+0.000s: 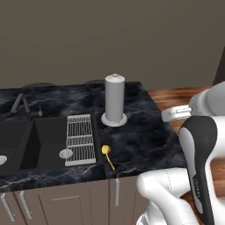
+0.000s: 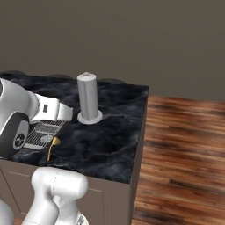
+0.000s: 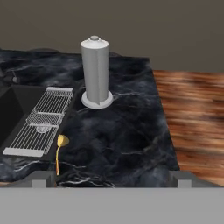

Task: Organize the utensils by type. Pick up the wooden spoons from the counter and place them in the open cabinet. Then pick up the metallic utensils from the counter and place them in the open drawer.

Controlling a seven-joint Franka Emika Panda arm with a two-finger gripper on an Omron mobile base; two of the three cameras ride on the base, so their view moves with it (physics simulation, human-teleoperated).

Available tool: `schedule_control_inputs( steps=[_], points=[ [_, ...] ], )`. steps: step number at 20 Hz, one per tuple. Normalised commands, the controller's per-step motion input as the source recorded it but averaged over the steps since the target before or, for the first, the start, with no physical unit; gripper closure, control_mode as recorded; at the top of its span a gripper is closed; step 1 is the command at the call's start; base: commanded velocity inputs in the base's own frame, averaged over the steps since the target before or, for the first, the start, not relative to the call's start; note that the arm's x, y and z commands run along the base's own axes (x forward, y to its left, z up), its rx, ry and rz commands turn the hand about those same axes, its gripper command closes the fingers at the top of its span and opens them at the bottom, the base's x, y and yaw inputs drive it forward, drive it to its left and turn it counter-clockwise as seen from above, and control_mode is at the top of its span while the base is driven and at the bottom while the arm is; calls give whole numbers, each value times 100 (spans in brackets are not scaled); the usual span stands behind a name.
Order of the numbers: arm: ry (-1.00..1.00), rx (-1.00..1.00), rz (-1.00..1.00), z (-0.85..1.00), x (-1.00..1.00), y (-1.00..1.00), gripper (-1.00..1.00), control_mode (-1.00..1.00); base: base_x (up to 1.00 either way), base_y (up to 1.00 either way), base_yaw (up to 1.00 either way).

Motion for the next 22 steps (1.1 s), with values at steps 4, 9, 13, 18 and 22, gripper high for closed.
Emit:
schedule_control_inputs(
  steps=[4, 9, 13, 18, 22],
  points=[
    [3, 0, 0, -7, -2, 4, -100, -100, 0, 0, 0],
    [3, 0, 0, -22, 14, 38, -100, -100, 0, 0, 0],
    [8, 0, 0, -32, 44, 70, -100, -100, 0, 0, 0],
    [10, 0, 0, -33, 54, 64, -100, -100, 0, 0, 0],
    [10, 0, 0, -34, 49, 40, -100, -100, 0, 0, 0]
  ],
)
